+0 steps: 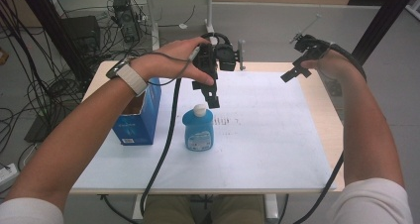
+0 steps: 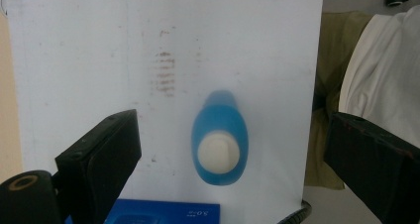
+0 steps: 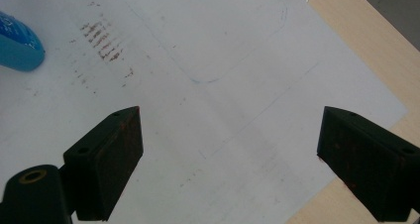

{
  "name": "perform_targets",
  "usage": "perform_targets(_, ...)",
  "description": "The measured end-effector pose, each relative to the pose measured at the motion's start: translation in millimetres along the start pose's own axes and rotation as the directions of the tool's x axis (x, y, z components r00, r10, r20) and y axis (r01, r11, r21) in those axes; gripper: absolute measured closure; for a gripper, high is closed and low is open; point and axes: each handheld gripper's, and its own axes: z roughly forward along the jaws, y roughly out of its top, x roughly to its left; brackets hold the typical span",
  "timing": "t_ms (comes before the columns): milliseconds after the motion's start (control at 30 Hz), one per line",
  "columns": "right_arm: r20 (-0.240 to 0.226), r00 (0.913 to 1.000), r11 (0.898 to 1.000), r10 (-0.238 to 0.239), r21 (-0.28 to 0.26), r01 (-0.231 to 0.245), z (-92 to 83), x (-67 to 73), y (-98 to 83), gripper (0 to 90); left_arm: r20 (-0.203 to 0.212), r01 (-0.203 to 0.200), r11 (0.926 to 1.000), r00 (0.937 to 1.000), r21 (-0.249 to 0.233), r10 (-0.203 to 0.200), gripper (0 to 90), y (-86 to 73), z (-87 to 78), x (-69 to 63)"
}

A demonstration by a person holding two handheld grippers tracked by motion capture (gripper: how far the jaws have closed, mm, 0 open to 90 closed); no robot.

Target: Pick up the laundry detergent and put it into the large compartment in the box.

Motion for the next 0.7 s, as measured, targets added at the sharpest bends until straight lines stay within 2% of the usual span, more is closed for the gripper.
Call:
perform_targets(267, -0.003, 1.0000, 1.000, -0.002, -0.002, 0.002, 0.8, 2.0, 1.6, 10.5, -0.002, 0.006, 1.0000, 1.0000, -0.004, -0.006, 8.1, -7.7, -1.9, -2.1)
perform_targets(567, -0.003, 1.0000, 1.000, -0.005, 0.000, 0.005, 1.2, 4.3, 3.0, 10.3, 0.006, 0.007, 0.9999, 1.0000, 0.008, -0.007, 8.0, -13.8, 1.7, -1.2)
perform_targets(700, -0.005, 1.0000, 1.000, -0.007, -0.002, 0.007, 1.2, 5.0, 3.2, 10.3, -0.004, 0.003, 1.0000, 1.0000, 0.009, -0.003, 6.2, -15.4, 4.5, -2.1)
